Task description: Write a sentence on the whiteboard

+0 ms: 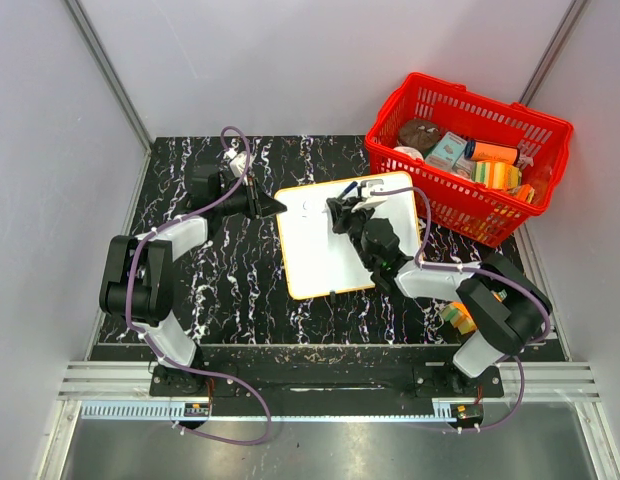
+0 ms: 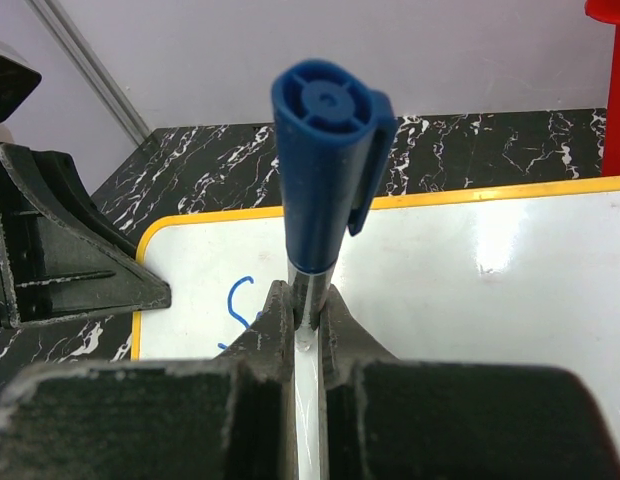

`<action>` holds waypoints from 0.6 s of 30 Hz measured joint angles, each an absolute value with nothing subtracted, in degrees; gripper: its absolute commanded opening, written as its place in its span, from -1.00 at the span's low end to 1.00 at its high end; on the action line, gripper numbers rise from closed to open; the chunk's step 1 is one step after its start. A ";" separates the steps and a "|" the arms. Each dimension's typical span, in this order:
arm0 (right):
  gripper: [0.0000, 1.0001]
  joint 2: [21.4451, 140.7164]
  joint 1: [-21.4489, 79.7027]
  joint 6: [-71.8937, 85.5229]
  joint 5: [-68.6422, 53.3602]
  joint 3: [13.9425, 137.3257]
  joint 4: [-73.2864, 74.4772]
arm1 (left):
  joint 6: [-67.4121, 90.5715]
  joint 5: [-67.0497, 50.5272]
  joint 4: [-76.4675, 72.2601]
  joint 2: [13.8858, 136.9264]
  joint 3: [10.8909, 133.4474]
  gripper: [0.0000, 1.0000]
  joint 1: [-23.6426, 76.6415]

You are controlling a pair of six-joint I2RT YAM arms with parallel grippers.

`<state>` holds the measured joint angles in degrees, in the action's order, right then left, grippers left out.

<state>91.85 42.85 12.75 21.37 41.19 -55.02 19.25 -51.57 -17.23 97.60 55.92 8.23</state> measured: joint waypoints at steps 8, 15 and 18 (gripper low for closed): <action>-1.00 90.00 42.68 12.05 21.39 39.24 -54.96 | 19.22 -51.59 -16.78 97.60 56.18 -1.00 8.29; -1.00 89.76 42.09 11.57 21.37 40.01 -54.33 | 19.18 -51.46 -16.78 97.60 56.25 -1.00 8.80; -1.00 89.76 41.41 11.38 21.34 40.77 -53.95 | 19.18 -51.44 -16.78 97.60 56.25 -1.00 8.86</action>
